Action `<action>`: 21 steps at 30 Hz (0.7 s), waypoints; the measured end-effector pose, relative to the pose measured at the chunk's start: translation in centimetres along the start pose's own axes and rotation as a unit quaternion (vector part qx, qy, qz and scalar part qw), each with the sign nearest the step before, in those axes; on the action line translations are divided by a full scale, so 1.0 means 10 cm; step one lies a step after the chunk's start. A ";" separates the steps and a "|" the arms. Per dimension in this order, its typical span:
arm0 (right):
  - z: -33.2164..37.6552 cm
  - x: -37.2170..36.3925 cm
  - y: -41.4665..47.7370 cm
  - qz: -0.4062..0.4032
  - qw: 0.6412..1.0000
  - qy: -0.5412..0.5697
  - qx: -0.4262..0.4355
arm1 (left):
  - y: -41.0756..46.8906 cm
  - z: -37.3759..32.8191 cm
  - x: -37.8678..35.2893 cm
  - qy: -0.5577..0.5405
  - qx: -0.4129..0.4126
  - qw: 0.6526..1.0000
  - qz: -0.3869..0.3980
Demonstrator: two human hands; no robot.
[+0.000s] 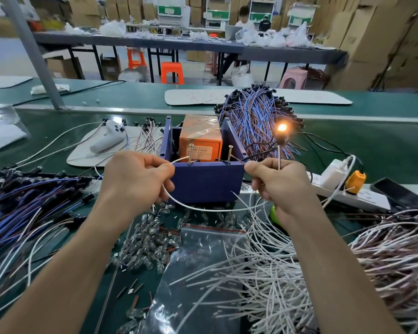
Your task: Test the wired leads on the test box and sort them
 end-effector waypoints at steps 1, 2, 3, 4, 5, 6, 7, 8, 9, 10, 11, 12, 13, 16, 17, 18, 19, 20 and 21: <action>0.00 0.00 0.00 -0.004 1.000 -0.001 0.000 | 0.00 0.00 0.00 0.002 0.002 1.000 0.005; 0.00 0.00 0.00 0.002 1.000 -0.003 -0.003 | 0.00 0.00 0.00 -0.002 0.006 1.000 0.009; 0.01 -0.02 -0.01 0.017 1.000 -0.005 -0.009 | 0.00 0.00 0.00 -0.011 0.014 1.000 0.012; 0.01 -0.03 -0.02 0.041 0.999 -0.006 -0.016 | 0.01 0.00 0.00 -0.020 0.023 0.999 0.015; 0.01 -0.06 -0.04 0.070 0.997 -0.006 -0.024 | 0.00 0.00 0.00 -0.028 0.032 0.999 0.024; 0.02 -0.08 -0.06 0.098 0.995 -0.007 -0.033 | 0.00 -0.01 0.00 -0.033 0.040 0.998 0.041; 0.02 -0.10 -0.08 0.121 0.992 -0.008 -0.041 | -0.01 -0.03 -0.01 -0.036 0.045 0.996 0.063; 0.02 -0.11 -0.10 0.135 0.990 -0.007 -0.048 | -0.02 -0.05 0.00 -0.036 0.047 0.995 0.084; 0.03 -0.11 -0.12 0.142 0.988 -0.005 -0.053 | -0.02 -0.07 0.01 -0.031 0.045 0.993 0.102; 0.05 -0.11 -0.13 0.144 0.988 -0.002 -0.057 | -0.02 -0.09 0.03 -0.022 0.043 0.992 0.116; 0.07 -0.11 -0.14 0.143 0.988 0.001 -0.059 | -0.02 -0.10 0.06 -0.013 0.038 0.991 0.126; 0.09 -0.09 -0.16 0.140 0.988 0.002 -0.060 | -0.02 -0.12 0.09 -0.002 0.032 0.991 0.133; 0.10 -0.07 -0.18 0.138 0.989 0.000 -0.060 | -0.01 -0.14 0.13 0.012 0.022 0.990 0.137; 0.10 0.01 -0.29 0.136 0.988 0.017 -0.065 | 0.02 -0.22 0.27 0.048 -0.008 0.992 0.117; 0.09 0.05 -0.34 0.130 0.989 0.029 -0.067 | 0.02 -0.24 0.31 0.050 -0.014 0.992 0.114; 0.06 0.09 -0.39 0.123 0.989 0.038 -0.070 | 0.02 -0.26 0.35 0.052 -0.019 0.992 0.117; 0.03 0.13 -0.45 0.114 0.990 0.044 -0.074 | 0.03 -0.27 0.39 0.060 -0.025 0.990 0.121; 0.00 0.17 -0.50 0.104 0.990 0.047 -0.078 | 0.04 -0.26 0.42 0.074 -0.033 0.989 0.127; -0.03 0.22 -0.56 0.091 0.991 0.049 -0.085 | 0.06 -0.25 0.46 0.093 -0.040 0.986 0.133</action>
Point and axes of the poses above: each hand's wrist, its own y-axis towards the middle knuckle, its own x-axis out of the back of the hand, z = x × y, the point moved 6 cm from there along y, towards the middle knuckle, and after that the axes turned 11 degrees about -z, right-handed, at the moved point
